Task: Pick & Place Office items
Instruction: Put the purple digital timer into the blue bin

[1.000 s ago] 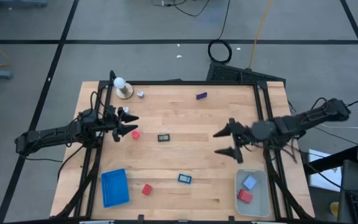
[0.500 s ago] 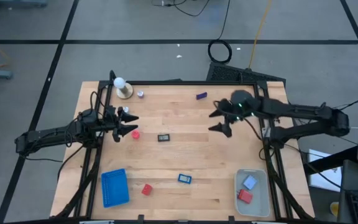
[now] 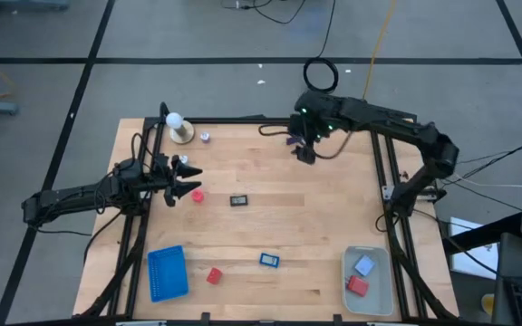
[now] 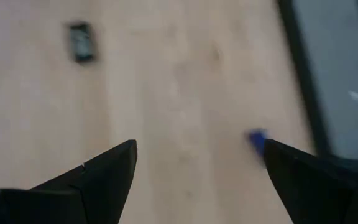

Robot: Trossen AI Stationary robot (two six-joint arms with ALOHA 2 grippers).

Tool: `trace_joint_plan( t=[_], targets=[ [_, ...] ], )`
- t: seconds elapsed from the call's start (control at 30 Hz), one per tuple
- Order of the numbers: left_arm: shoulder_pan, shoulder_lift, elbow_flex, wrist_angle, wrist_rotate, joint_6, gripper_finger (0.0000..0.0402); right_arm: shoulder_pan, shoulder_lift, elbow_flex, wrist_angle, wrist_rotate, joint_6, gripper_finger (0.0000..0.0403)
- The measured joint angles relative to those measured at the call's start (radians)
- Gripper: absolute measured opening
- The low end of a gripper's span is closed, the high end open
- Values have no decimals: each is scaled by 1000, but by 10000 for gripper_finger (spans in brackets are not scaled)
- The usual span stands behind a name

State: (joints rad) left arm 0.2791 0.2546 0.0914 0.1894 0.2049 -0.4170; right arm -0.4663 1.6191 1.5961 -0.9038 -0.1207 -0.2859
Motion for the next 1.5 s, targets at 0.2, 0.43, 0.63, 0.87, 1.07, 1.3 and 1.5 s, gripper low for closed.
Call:
trace_joint_plan(
  t=[0.2,0.43,0.63,0.87,1.07,1.3,1.5],
  targets=[
    [0,0,0,3,-20,-9,260,-54,54,49,-60,195,-108,338],
    [0,0,0,34,-61,-67,260,-91,53,50,-43,224,-297,338],
    [0,0,0,34,-91,-7,260,-105,86,51,-25,228,-629,338],
    [0,0,0,83,-219,53,259,-128,179,50,150,247,-884,338],
    [2,0,0,169,-268,49,260,-121,250,49,424,359,-851,338],
    [2,0,0,216,-259,71,259,-80,236,49,605,359,-750,338],
    [2,0,0,213,-258,71,260,-43,207,50,606,371,-617,338]
  ],
)
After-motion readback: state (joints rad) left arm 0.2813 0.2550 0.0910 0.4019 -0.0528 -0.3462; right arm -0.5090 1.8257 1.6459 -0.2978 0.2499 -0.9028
